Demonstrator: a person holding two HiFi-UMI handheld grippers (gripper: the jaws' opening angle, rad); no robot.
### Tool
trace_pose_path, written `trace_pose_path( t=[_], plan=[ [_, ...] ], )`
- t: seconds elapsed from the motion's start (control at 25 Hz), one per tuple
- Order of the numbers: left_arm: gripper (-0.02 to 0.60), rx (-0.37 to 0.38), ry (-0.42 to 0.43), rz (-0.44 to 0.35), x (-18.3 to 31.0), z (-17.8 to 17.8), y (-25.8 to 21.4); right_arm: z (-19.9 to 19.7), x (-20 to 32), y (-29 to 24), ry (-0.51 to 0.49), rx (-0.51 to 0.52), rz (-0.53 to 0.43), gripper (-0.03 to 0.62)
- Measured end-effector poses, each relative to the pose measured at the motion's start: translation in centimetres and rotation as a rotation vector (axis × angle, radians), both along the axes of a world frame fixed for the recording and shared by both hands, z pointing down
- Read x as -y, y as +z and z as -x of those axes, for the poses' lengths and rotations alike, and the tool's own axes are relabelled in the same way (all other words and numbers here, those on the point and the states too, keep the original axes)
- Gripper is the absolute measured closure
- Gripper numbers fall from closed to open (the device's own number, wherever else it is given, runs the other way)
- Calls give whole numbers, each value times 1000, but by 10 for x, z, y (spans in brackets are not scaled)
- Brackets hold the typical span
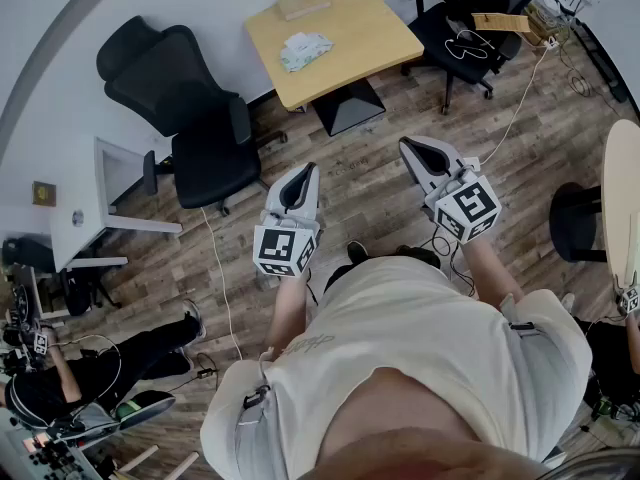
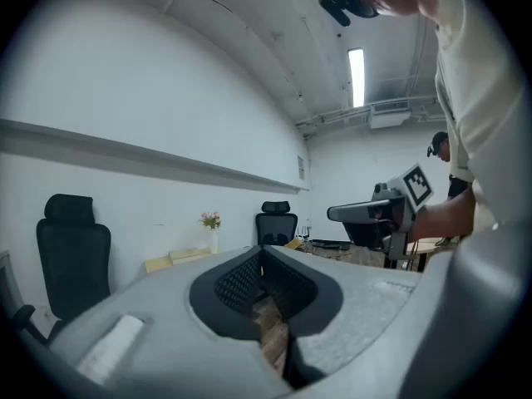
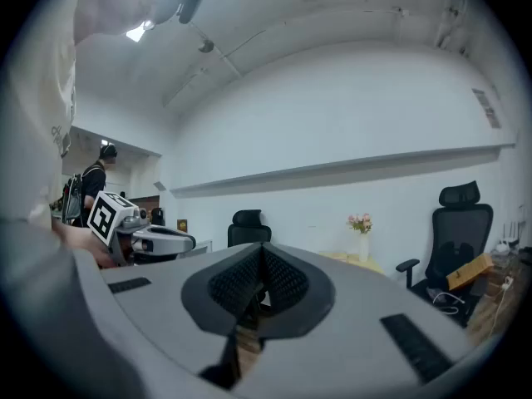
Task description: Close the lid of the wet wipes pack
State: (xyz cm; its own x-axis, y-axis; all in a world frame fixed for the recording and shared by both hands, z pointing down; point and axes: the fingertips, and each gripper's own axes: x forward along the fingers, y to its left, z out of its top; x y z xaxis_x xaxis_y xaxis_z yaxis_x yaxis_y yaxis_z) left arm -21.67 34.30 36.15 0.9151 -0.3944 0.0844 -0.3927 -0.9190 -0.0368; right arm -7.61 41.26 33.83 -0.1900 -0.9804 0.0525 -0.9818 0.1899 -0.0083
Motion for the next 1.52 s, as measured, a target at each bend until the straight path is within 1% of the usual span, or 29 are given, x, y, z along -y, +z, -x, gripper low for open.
trace_pose_path(
  t=[0.12, 0.24, 0.36, 0.44, 0.6, 0.72, 0.8, 0.92, 1.0, 1.12, 1.28, 1.32, 1.4, 1.48, 1.52],
  plan=[
    [565, 11, 18, 2, 8, 7, 2, 6, 4, 8, 8, 48, 4, 592],
    [565, 6, 28, 10, 13, 10, 2, 10, 6, 14, 20, 63, 13, 592],
    [566, 4, 43, 17, 17, 17, 6, 13, 11, 17, 43, 59, 26, 592],
    [565, 3, 37, 26, 24, 23, 12, 15, 17, 17, 60, 48, 30, 592],
    [565, 0, 13, 80, 41, 29, 26, 21, 24, 22, 82, 38, 54, 592],
    [565, 1, 31, 114, 40, 25, 29, 16, 19, 36, 112, 55, 102, 592],
    [565, 17, 44, 112, 45, 20, 32, 9, 21, 46, 125, 69, 135, 592],
    [565, 35, 41, 119, 57, 11, 41, 0, 28, 57, 129, 51, 165, 592],
    [565, 50, 32, 120, 64, 1, 44, -8, 35, 56, 119, 41, 164, 592],
    [565, 78, 46, 85, 69, -26, 37, -26, 50, 51, 105, 37, 142, 592],
    [565, 65, 77, 97, 81, -64, 20, -56, 75, 45, 87, 45, 109, 592],
    [566, 72, 82, 90, 87, -73, 17, -64, 82, 42, 79, 35, 98, 592],
    [566, 95, 91, 68, 102, -94, 12, -80, 96, 38, 62, -21, 82, 592],
    [565, 127, 100, 35, 114, -115, 8, -94, 107, 43, 43, -89, 90, 592],
    [565, 134, 104, 25, 119, -123, 5, -99, 111, 48, 30, -105, 101, 592]
  ],
)
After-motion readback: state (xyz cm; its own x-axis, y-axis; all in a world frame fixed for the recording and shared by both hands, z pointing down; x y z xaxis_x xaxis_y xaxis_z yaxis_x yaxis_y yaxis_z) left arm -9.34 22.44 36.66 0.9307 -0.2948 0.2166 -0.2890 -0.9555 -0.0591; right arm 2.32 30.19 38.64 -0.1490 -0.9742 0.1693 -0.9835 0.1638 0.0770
